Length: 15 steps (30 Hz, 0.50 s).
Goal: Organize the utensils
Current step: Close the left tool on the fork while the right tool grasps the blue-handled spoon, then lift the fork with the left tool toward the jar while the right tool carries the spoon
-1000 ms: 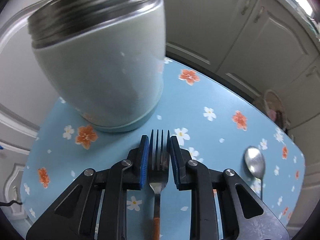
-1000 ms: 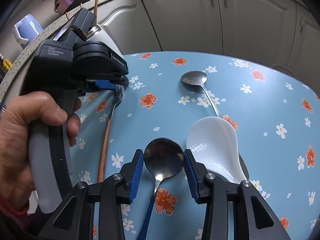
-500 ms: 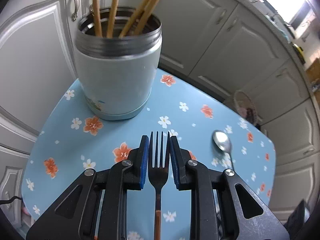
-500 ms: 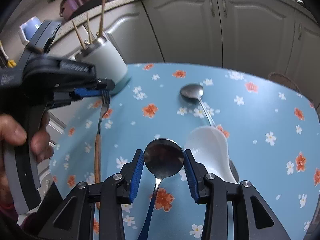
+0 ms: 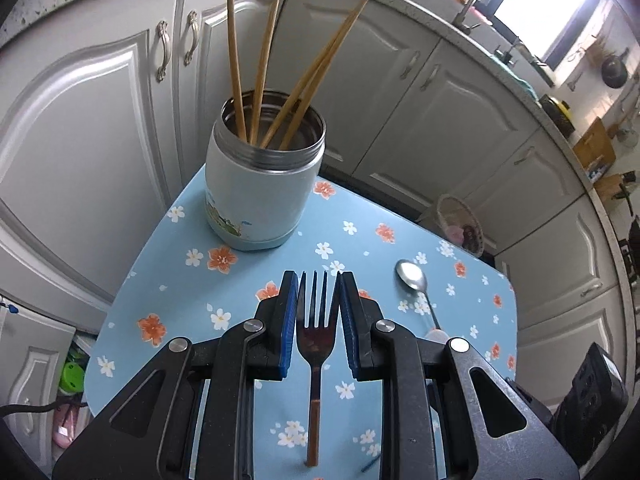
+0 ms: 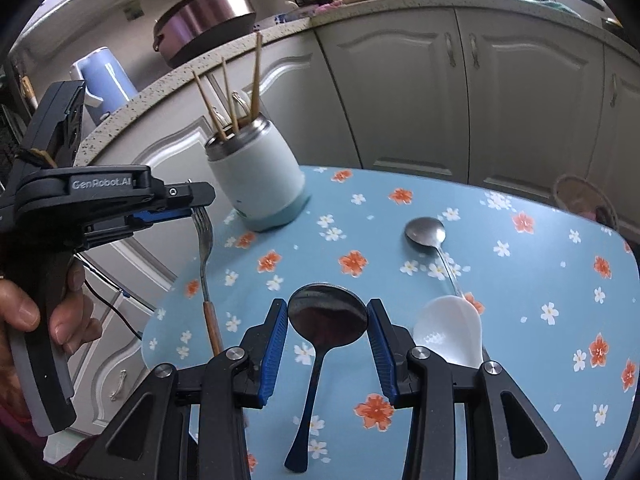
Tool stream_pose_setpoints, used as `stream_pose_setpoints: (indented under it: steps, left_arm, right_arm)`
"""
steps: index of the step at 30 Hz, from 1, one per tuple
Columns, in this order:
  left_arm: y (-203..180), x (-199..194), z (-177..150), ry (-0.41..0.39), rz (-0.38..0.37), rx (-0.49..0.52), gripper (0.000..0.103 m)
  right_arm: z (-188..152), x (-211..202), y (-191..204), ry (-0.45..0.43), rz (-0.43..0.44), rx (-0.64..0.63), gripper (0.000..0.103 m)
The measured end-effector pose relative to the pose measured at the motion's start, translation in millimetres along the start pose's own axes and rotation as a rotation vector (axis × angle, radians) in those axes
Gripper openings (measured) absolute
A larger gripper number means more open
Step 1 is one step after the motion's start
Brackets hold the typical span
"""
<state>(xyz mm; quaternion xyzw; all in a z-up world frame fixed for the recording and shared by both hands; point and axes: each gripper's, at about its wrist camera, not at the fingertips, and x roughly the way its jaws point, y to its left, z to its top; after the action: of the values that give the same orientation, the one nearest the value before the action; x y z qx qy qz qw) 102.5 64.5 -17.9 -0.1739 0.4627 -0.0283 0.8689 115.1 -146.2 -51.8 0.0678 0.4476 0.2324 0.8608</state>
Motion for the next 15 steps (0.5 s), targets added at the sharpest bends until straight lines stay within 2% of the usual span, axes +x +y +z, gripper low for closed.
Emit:
stream_pose_setpoints:
  steps: [15]
  left_arm:
    - [-3, -33, -1, -0.046, -0.031, 0.033, 0.020]
  right_arm:
    - [14, -18, 20, -0.047, -0.002, -0.036, 0.039]
